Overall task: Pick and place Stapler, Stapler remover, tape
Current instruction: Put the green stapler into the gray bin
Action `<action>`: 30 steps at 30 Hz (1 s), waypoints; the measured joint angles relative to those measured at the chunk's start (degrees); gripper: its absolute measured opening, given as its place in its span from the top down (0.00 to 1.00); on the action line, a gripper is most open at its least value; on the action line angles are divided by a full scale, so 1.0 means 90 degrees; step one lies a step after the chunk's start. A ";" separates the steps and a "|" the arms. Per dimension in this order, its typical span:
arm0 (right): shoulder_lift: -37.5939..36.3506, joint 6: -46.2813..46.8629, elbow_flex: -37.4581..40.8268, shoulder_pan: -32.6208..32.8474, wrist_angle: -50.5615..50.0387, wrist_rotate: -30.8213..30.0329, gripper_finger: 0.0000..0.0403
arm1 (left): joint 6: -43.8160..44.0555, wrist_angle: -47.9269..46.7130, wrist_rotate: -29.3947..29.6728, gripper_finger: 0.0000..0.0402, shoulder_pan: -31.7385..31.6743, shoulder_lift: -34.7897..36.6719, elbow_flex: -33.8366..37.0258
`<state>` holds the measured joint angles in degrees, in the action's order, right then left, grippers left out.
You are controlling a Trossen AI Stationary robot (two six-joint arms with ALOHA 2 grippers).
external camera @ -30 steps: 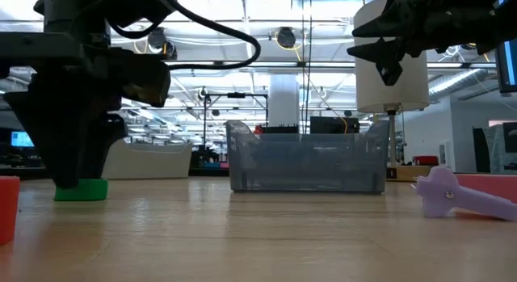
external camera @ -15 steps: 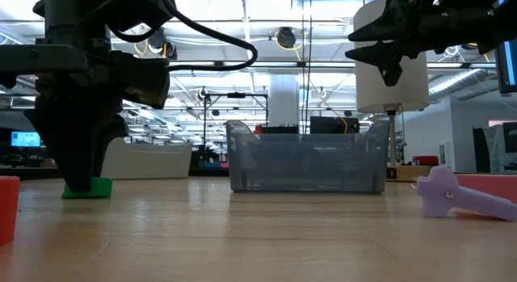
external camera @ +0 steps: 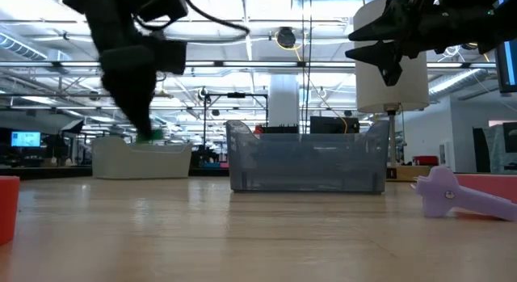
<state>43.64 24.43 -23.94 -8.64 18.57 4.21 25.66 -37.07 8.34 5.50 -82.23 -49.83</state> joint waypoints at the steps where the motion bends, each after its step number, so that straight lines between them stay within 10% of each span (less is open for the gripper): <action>1: 0.0000 0.0000 0.0000 0.0000 0.0002 0.0000 0.61 | -0.0155 -0.0080 0.0242 0.79 -0.0197 0.0210 -0.0004; 10: 0.0000 0.0041 0.0000 0.0000 0.0003 0.0002 0.61 | -0.1790 -0.0024 0.1957 0.78 -0.2667 0.1671 -0.0006; 20: -0.0002 0.0044 0.0000 0.0000 0.0029 -0.0015 0.61 | -0.3418 0.1299 -0.0018 0.78 -0.5129 0.1061 -0.0009; 30: 0.0000 0.0050 0.0000 0.0000 0.0029 -0.0017 0.61 | -0.3487 0.2030 -0.0681 0.78 -0.5698 -0.0457 -0.0011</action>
<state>43.64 24.88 -23.94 -8.64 18.83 4.05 -5.72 -18.80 2.20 -45.78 -86.34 -49.93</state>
